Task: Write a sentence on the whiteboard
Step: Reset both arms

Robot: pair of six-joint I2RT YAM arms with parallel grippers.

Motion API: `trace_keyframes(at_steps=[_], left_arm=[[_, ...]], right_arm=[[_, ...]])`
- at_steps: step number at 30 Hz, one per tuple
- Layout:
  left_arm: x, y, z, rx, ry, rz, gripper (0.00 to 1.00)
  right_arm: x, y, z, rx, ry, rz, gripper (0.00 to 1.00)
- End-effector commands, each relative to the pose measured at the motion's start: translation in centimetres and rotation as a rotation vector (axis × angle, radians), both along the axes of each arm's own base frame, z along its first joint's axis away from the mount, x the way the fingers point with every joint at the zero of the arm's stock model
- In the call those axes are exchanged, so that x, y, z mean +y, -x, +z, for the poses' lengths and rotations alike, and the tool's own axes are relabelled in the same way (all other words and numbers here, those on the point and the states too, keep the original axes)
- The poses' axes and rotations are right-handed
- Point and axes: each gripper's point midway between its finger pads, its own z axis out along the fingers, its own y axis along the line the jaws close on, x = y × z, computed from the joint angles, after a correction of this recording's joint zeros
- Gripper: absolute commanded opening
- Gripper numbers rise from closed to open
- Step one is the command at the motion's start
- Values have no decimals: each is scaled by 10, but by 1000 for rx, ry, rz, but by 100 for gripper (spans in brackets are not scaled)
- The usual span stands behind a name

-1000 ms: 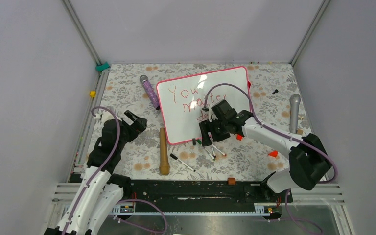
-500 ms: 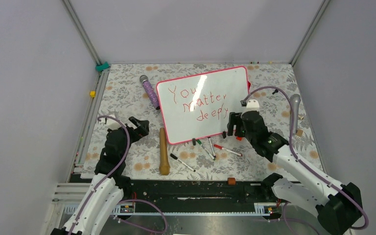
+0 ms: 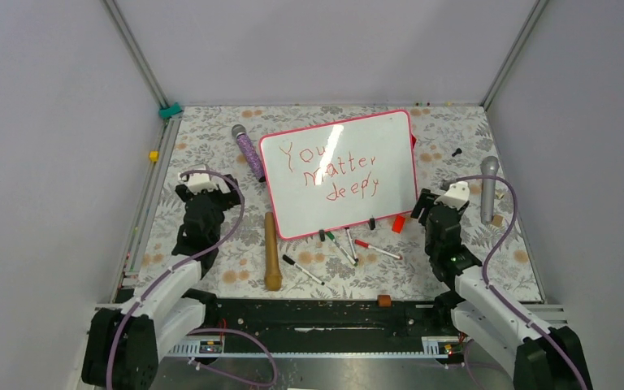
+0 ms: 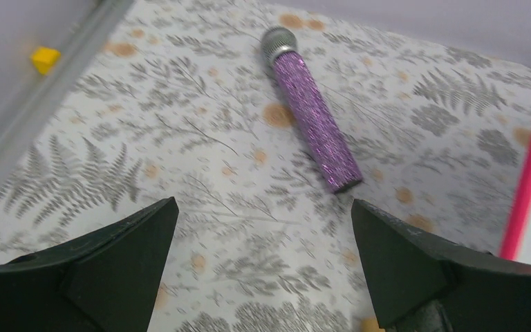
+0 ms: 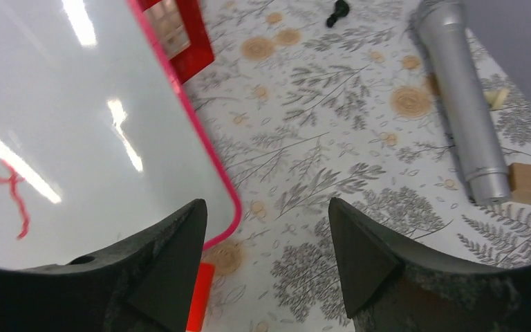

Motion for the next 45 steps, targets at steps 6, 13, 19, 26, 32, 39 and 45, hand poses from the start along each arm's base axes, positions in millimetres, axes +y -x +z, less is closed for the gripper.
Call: trace_keyframes(at_steps=[6,13,19,26,32,39,45], left_arm=[[40,-29,17,-154,-174,110,98],[41,-24,16,-179,-147,80,99],[42,-26,-4,-174,-139,82,99],[33,-40,-28,-121,-166,20,99],[30,-44,-30,-96,-164,-5,99],[30,-44,-30,-97,-163,-5,99],[29,-45,-30,-95,-164,-6,99]], right_arm=[[-38,-46,39,-260,53,-125,75],[-31,-58,38,-234,140,-12,75],[-27,-51,0,-150,137,18,74],[-32,-61,-23,-112,145,-11,77],[-38,-66,-19,-126,139,-39,99],[-38,-65,-19,-131,138,-39,99],[-38,-65,-19,-131,139,-38,99]])
